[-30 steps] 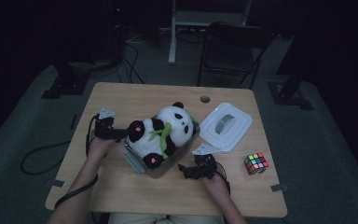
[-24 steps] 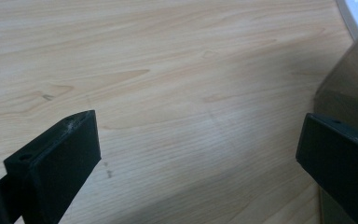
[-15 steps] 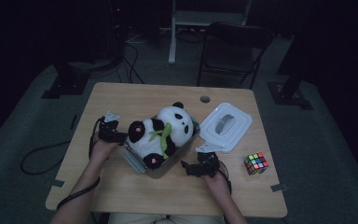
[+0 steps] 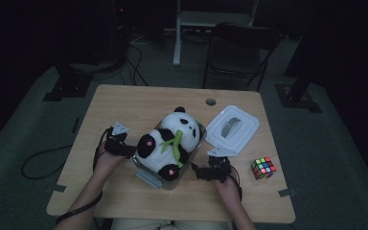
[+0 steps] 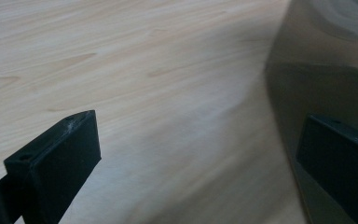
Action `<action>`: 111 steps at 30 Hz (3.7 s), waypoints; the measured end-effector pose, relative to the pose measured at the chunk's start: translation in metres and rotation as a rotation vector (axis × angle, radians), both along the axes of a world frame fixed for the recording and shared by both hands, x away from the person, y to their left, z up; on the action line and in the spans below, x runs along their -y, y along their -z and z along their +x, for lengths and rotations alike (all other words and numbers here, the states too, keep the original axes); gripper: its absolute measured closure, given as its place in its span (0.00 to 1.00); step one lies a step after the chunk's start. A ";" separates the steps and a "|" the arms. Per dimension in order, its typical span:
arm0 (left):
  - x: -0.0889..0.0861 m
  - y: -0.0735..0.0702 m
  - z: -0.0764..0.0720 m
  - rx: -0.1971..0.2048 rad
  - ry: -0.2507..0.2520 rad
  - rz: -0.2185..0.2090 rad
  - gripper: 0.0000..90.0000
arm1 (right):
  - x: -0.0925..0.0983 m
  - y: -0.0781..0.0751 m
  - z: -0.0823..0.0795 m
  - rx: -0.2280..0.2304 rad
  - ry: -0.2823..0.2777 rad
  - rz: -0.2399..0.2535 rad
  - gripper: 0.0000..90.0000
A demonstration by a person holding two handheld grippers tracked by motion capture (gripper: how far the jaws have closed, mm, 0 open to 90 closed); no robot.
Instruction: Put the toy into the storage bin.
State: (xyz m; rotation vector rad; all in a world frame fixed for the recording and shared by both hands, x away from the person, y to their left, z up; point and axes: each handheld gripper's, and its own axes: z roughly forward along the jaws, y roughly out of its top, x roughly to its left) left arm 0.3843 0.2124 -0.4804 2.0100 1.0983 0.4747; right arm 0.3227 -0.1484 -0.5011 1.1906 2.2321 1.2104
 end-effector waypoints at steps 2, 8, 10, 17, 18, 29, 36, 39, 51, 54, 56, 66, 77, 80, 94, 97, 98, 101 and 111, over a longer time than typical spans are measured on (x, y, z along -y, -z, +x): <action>0.004 0.000 -0.005 -0.004 0.014 -0.004 0.01 | 0.004 -0.001 0.000 -0.004 0.004 0.013 0.15; 0.013 0.001 -0.017 -0.006 0.044 -0.008 0.01 | 0.013 -0.003 0.002 -0.003 0.013 0.010 0.16; 0.016 0.001 -0.021 -0.003 0.056 -0.007 0.01 | 0.016 -0.004 0.004 -0.010 0.011 0.016 0.16; 0.024 0.000 -0.031 0.008 0.072 0.016 0.01 | 0.022 -0.002 0.012 -0.025 0.017 0.041 0.16; 0.024 0.000 -0.032 0.010 0.067 0.017 0.01 | 0.022 -0.002 0.013 -0.024 0.015 0.040 0.16; 0.025 -0.002 -0.039 0.004 0.089 -0.010 0.01 | 0.025 -0.006 0.026 -0.025 0.024 0.038 0.16; 0.025 -0.003 -0.040 -0.003 0.114 -0.014 0.01 | 0.029 -0.010 0.024 -0.023 0.026 0.040 0.16; 0.018 -0.010 -0.041 0.007 0.099 -0.008 0.01 | 0.030 -0.015 0.021 -0.016 0.026 0.013 0.16; 0.001 -0.070 -0.057 0.101 0.145 -0.090 0.01 | 0.048 -0.062 0.003 0.029 0.078 0.042 0.14; 0.005 -0.088 -0.064 0.109 0.193 -0.123 0.01 | 0.048 -0.074 -0.004 0.040 0.040 0.065 0.13; 0.009 -0.099 -0.071 0.128 0.213 -0.140 0.02 | 0.046 -0.081 -0.008 0.046 0.031 0.090 0.14; 0.031 -0.136 -0.104 0.213 0.369 -0.192 0.52 | 0.034 -0.112 -0.037 0.149 -0.056 0.065 0.98; 0.052 -0.150 -0.125 0.252 0.521 -0.167 0.88 | 0.010 -0.122 -0.058 0.137 -0.206 0.114 1.00; 0.056 -0.149 -0.127 0.242 0.550 -0.138 0.94 | 0.005 -0.121 -0.062 0.119 -0.241 0.130 1.00; 0.052 -0.121 -0.107 0.122 0.519 -0.112 0.94 | -0.011 -0.100 -0.062 0.010 -0.319 0.119 1.00; 0.050 -0.109 -0.102 0.077 0.514 -0.099 0.94 | -0.016 -0.093 -0.058 -0.015 -0.321 0.106 1.00; 0.050 -0.104 -0.100 0.066 0.510 -0.082 0.94 | -0.018 -0.091 -0.057 -0.019 -0.321 0.099 1.00; 0.052 -0.094 -0.098 0.040 0.500 -0.052 0.94 | -0.023 -0.085 -0.054 -0.048 -0.319 0.071 1.00; 0.053 -0.077 -0.091 -0.002 0.488 -0.046 0.92 | -0.019 -0.080 -0.049 -0.059 -0.288 0.099 0.98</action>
